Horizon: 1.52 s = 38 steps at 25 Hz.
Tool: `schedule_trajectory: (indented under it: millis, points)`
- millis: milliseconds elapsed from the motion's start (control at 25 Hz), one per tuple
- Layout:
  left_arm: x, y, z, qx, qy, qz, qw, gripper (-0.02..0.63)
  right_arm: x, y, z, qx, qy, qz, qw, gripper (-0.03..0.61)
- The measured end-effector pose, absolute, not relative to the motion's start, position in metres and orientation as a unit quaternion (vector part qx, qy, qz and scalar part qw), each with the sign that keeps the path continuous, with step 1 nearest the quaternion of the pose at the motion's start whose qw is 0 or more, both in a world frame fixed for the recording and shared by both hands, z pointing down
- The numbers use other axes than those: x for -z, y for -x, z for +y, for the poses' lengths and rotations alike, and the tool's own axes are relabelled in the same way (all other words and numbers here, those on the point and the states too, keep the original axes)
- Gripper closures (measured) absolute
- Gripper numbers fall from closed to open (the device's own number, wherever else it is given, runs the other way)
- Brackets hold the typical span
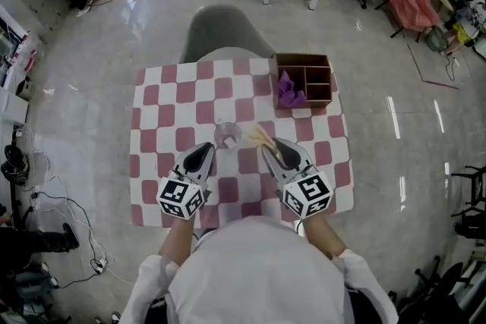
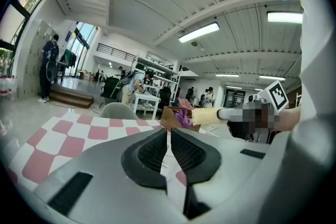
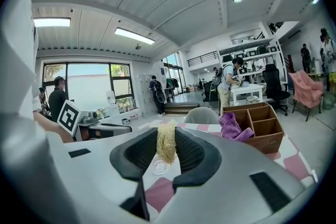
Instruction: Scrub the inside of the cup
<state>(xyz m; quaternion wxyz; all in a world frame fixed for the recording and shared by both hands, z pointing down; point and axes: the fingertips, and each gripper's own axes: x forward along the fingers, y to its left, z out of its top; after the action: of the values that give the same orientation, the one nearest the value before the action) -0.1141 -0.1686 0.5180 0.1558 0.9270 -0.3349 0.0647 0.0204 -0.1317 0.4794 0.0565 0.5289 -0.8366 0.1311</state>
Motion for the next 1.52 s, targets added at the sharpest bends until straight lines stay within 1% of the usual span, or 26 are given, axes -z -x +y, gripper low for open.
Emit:
schedule_trajectory:
  millis: [640,680,720,920,1120,1520]
  points:
    - [-0.533,0.103,-0.181,-0.081,-0.951,-0.269,0.132,0.561,-0.488,-0.01,-0.14,-0.134,-0.545,-0.825,0.064,0.468]
    - [-0.534,0.102,-0.18,-0.078,-0.952,-0.265,0.135,0.495,-0.489,-0.009,-0.14,-0.134,-0.544,-0.826,0.065,0.468]
    - [-0.535,0.102,-0.179,-0.074,-0.952,-0.261,0.14,0.409,-0.489,-0.009,-0.14,-0.134,-0.542,-0.827,0.066,0.468]
    - [-0.548,0.099,-0.173,-0.08,-0.955,-0.243,0.153,0.308,-0.493,-0.006,-0.14,-0.136,-0.537,-0.829,0.074,0.468]
    - [-0.561,0.089,-0.173,-0.097,-0.958,-0.225,0.146,0.284,-0.496,-0.004,-0.141,-0.137,-0.533,-0.831,0.081,0.468]
    - [-0.585,0.073,-0.179,-0.141,-0.963,-0.2,0.108,0.282,-0.499,-0.005,-0.145,-0.142,-0.537,-0.827,0.084,0.468]
